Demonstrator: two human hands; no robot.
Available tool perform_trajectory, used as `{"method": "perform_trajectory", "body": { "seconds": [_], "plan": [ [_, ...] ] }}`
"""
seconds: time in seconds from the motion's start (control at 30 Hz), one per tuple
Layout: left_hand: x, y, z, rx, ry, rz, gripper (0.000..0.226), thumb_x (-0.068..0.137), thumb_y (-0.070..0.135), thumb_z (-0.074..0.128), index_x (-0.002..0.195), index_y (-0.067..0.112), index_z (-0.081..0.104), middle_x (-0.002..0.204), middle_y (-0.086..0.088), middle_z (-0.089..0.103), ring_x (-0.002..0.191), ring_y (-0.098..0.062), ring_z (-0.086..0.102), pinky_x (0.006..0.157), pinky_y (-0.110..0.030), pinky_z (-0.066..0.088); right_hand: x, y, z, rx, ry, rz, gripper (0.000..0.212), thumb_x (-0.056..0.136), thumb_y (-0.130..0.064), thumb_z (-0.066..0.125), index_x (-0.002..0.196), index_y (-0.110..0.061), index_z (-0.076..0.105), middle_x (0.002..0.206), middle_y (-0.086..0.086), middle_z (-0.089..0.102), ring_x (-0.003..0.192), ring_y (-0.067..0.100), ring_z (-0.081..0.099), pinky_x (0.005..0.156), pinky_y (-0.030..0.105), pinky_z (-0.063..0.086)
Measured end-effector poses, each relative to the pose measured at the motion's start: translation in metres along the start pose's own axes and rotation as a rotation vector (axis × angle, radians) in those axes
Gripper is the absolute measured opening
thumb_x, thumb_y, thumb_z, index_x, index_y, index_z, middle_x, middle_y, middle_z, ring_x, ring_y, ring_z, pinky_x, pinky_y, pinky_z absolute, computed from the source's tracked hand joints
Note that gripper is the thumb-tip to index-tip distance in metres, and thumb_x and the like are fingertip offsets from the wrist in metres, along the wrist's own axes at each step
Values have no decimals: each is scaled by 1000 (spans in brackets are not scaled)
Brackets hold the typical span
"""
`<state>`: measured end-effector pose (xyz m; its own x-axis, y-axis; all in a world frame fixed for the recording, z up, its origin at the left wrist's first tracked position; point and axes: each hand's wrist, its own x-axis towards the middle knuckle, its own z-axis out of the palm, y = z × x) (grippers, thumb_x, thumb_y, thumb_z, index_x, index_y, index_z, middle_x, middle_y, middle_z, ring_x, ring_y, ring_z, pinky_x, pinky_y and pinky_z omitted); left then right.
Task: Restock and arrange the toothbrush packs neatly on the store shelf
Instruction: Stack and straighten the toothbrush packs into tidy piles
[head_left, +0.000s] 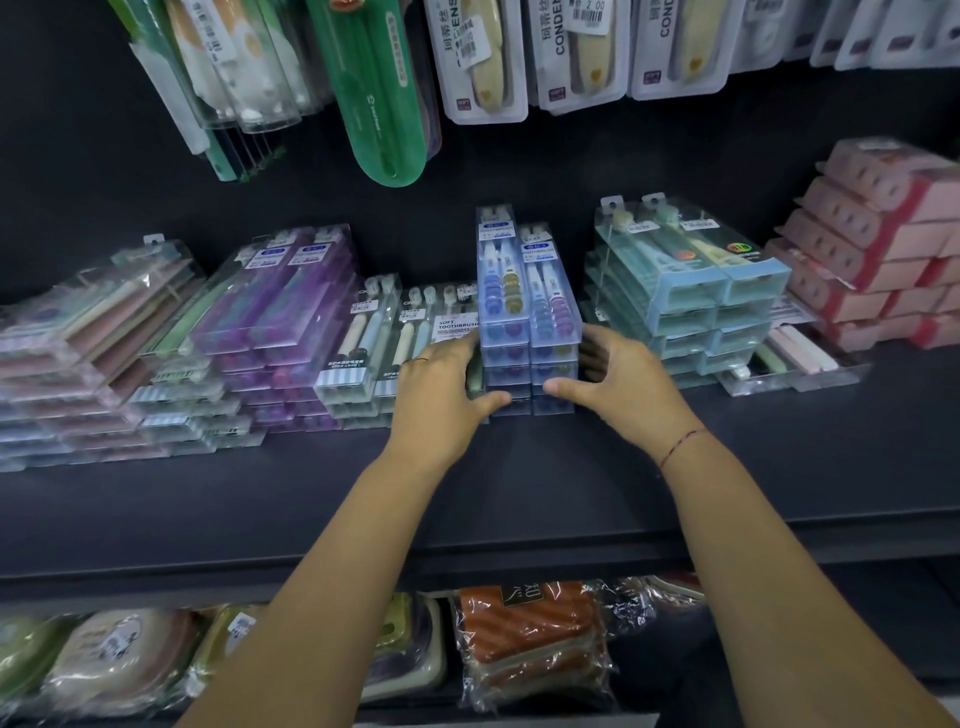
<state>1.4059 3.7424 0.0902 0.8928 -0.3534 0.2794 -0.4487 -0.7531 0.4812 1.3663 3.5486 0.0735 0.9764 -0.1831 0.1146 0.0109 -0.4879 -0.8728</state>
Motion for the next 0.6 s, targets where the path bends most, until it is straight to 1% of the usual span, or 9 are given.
{"method": "perform_trajectory", "body": {
  "seconds": [0.17, 0.27, 0.37, 0.43, 0.53, 0.6],
  "plan": [
    [1, -1, 6, 8, 55, -9, 61, 78, 34, 80, 133, 20, 55, 115, -2, 66, 114, -23, 54, 99, -43, 41, -1, 0, 2, -1, 41, -10, 74, 77, -26, 82, 143, -17, 48, 135, -3, 58, 122, 8, 55, 105, 29, 45],
    [1, 0, 9, 37, 80, -10, 59, 80, 36, 78, 132, 21, 55, 115, 0, 66, 115, -22, 54, 100, -40, 38, 0, 1, 3, 12, 53, 3, 71, 78, -24, 81, 141, -17, 50, 132, -3, 61, 117, 8, 58, 103, 30, 47],
    [2, -1, 9, 38, 86, -11, 61, 79, 40, 78, 133, 23, 54, 118, 3, 65, 118, -20, 52, 101, -36, 34, -2, 0, 4, -16, 31, 9, 74, 78, -22, 82, 143, -17, 47, 130, -6, 60, 118, 8, 57, 98, 23, 45],
    [3, -1, 9, 10, 91, -14, 62, 78, 43, 78, 133, 25, 55, 116, 3, 66, 117, -20, 52, 101, -36, 35, -2, 0, 5, -39, 29, 5, 74, 78, -21, 82, 143, -18, 46, 128, -8, 59, 117, 8, 56, 98, 23, 44],
    [4, 0, 9, 17, 98, -22, 59, 80, 44, 76, 131, 25, 56, 115, 3, 66, 116, -21, 53, 100, -37, 35, 0, 2, 6, -62, 45, -4, 71, 78, -21, 81, 141, -17, 49, 130, -4, 61, 118, 10, 58, 97, 22, 44],
    [5, 0, 11, 37, 112, -25, 57, 80, 44, 76, 130, 24, 57, 113, 3, 67, 115, -21, 53, 99, -37, 35, 1, 3, 6, -65, 46, 2, 72, 78, -21, 82, 141, -17, 49, 130, -3, 62, 118, 11, 58, 99, 25, 46]
  ]
}}
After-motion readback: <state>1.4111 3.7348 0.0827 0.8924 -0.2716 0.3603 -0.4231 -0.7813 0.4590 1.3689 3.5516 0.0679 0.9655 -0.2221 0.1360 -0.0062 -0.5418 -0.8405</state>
